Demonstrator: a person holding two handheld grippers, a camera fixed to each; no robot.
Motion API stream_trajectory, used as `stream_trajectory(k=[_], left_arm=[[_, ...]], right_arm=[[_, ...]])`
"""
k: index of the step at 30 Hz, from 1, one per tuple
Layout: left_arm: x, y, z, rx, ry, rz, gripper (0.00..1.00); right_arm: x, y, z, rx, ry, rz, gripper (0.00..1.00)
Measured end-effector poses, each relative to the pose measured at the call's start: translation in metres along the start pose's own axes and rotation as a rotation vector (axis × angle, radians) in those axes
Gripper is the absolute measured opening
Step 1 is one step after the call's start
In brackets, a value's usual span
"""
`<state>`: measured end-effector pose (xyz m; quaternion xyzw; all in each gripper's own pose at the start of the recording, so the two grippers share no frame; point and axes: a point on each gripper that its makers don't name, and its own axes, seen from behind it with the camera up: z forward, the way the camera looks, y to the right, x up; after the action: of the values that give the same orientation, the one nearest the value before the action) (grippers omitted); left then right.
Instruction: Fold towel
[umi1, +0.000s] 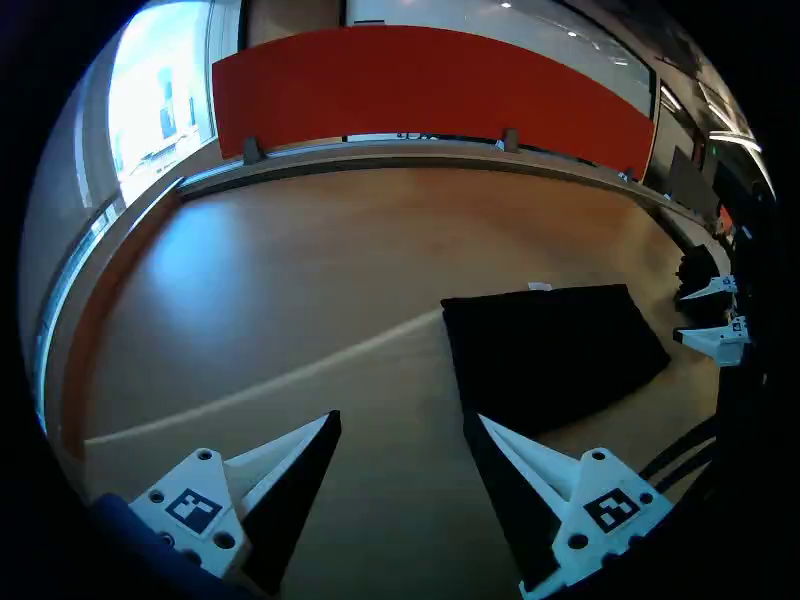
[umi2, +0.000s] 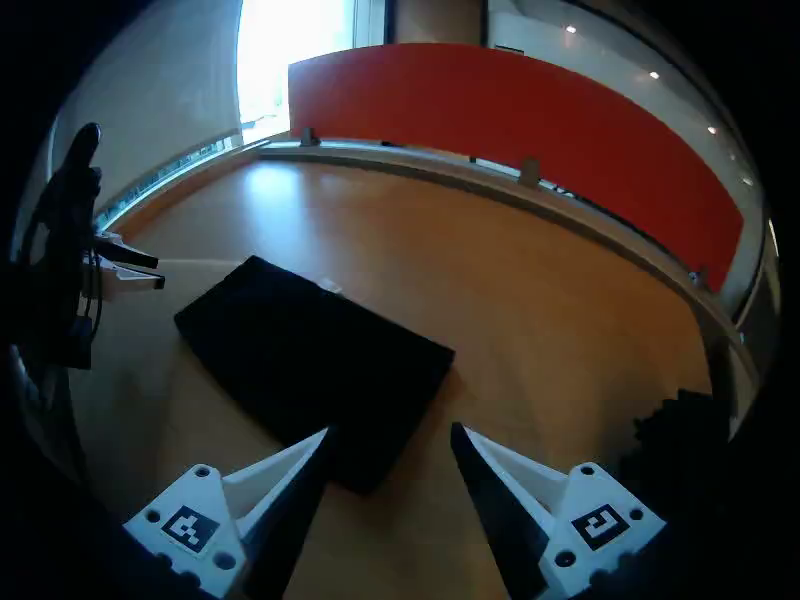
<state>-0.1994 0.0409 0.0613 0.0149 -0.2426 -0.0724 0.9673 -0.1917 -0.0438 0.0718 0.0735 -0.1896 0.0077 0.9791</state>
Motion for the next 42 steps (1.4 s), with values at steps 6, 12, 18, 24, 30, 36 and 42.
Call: stream_trajectory(k=[6,12,18,24,30,36,42], left_arm=[[-0.014,-0.007,-0.017,0.020,-0.001,-0.016,0.91],[-0.027,-0.015,-0.033,0.040,-0.002,-0.039,0.91],[-0.039,-0.022,-0.050,0.057,-0.005,-0.067,0.91],[-0.049,-0.028,-0.065,0.074,-0.009,-0.084,0.91],[-0.059,-0.031,-0.079,0.084,-0.016,-0.100,0.91],[-0.066,-0.034,-0.090,0.089,-0.018,-0.120,0.91],[-0.070,-0.034,-0.096,0.095,-0.020,-0.120,0.91]], right_arm=[[-0.008,-0.009,0.000,0.033,-0.018,-0.047,0.85],[-0.018,-0.016,0.002,0.065,-0.045,-0.090,0.85],[-0.025,-0.018,0.002,0.084,-0.068,-0.120,0.85],[-0.033,-0.017,0.001,0.106,-0.096,-0.154,0.77],[-0.041,-0.014,-0.001,0.133,-0.128,-0.189,0.69],[-0.044,-0.011,0.001,0.147,-0.148,-0.226,0.58],[-0.043,-0.007,0.004,0.147,-0.152,-0.243,0.43]])
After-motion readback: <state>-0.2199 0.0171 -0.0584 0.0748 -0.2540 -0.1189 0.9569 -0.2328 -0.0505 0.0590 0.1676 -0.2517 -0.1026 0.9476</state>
